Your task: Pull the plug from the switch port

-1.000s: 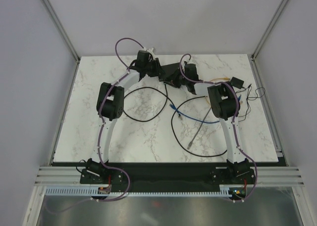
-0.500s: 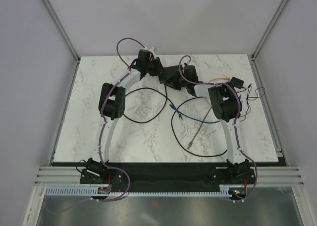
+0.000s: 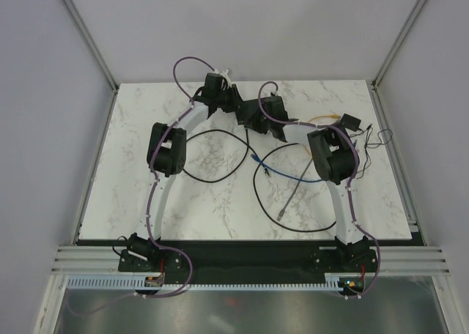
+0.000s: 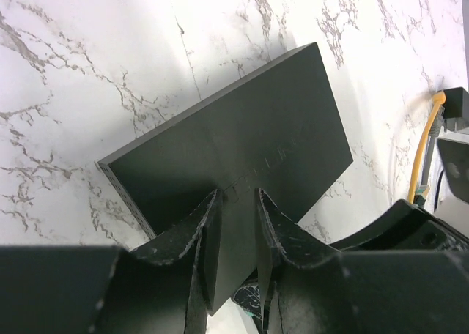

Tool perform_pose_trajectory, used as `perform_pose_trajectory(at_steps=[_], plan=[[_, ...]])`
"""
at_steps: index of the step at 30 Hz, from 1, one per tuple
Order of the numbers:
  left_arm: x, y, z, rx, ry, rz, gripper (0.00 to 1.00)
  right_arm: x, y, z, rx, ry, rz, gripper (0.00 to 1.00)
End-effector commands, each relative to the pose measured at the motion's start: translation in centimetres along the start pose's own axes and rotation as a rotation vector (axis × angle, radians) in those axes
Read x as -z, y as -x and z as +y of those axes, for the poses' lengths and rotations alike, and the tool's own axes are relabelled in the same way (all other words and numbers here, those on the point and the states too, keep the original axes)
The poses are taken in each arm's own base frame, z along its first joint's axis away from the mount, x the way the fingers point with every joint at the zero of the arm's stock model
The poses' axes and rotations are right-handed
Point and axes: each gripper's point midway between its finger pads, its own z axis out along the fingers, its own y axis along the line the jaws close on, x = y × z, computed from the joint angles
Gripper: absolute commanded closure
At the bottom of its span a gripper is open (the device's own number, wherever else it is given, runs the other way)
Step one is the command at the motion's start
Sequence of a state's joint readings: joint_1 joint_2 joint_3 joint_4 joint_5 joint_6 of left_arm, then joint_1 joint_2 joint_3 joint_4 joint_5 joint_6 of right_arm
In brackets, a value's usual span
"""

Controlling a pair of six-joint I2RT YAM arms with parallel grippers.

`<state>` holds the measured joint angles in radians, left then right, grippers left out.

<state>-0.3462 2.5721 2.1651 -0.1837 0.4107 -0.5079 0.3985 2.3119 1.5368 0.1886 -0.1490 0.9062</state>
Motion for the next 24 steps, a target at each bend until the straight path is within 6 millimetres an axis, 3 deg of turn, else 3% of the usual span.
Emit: perform_pose_trajectory(at_steps=[1, 4, 5, 6, 11, 12, 13, 19, 24], plan=[[0.2, -0.9, 1.7, 0.001, 0.064, 0.030, 0.67, 0.8, -0.4, -10.2, 0.161, -0.393, -0.003, 1.00], [0.8, 0.1, 1.3, -0.042, 0.059, 0.003, 0.67, 0.5, 0.3, -9.7, 0.240, -0.369, -0.002, 1.00], [1.8, 1.4, 0.0, -0.099, 0.048, -0.031, 0.65, 0.4, 0.5, -9.7, 0.244, -0.349, 0.003, 1.00], [2.3, 0.6, 0.4, -0.122, 0.068, -0.026, 0.62, 0.2, -0.2, -9.3, 0.227, -0.292, 0.043, 1.00], [6.8, 1.6, 0.6, -0.419, 0.264, -0.143, 0.41, -0.2, -0.3, -8.6, 0.210, -0.203, 0.100, 1.00], [7.1, -0.4, 2.1, -0.432, 0.300, -0.103, 0.39, -0.3, -0.3, -8.4, 0.212, -0.188, 0.108, 1.00], [7.8, -0.2, 2.0, -0.449, 0.315, -0.112, 0.39, -0.3, -0.5, -8.2, 0.207, -0.169, 0.124, 1.00], [6.8, -1.9, 1.3, -0.655, 0.433, -0.066, 0.35, -0.6, -0.8, -7.3, 0.182, -0.066, 0.172, 1.00], [5.5, -0.8, 0.7, -0.675, 0.448, -0.081, 0.36, -0.2, -0.8, -7.2, 0.171, -0.056, 0.178, 1.00]])
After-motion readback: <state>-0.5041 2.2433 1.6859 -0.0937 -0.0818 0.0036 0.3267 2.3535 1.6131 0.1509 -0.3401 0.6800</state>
